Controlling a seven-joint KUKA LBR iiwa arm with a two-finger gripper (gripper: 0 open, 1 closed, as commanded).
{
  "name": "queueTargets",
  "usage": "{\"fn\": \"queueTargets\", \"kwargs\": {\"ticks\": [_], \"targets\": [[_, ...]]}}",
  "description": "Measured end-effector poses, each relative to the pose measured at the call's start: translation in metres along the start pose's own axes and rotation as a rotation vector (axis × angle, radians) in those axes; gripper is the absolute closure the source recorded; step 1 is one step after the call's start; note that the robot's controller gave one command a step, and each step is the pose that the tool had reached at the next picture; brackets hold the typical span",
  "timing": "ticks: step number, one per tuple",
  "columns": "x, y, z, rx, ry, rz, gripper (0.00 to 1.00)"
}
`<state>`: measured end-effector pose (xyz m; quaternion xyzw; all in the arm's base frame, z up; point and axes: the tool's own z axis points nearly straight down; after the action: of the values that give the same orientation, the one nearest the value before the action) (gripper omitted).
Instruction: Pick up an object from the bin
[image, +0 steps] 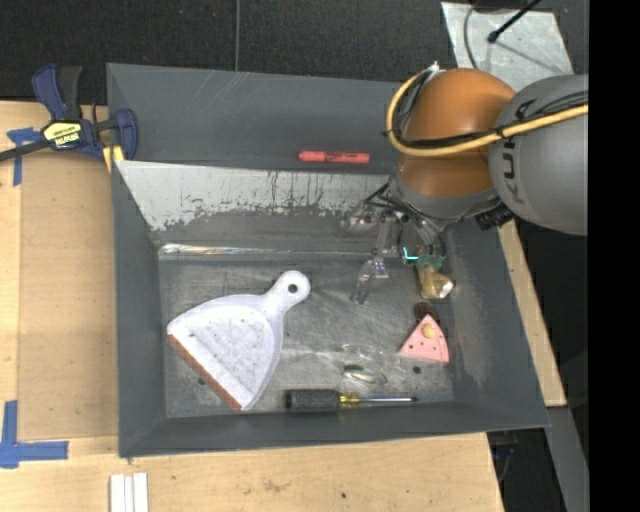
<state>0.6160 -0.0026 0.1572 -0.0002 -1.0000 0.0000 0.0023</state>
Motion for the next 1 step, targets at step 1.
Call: {"fn": "queueTargets", "kwargs": {"ticks": [1], "targets": [[-0.0018, 0.0000, -0.0047, 0.000, -0.008, 0.000, 0.00]]}}
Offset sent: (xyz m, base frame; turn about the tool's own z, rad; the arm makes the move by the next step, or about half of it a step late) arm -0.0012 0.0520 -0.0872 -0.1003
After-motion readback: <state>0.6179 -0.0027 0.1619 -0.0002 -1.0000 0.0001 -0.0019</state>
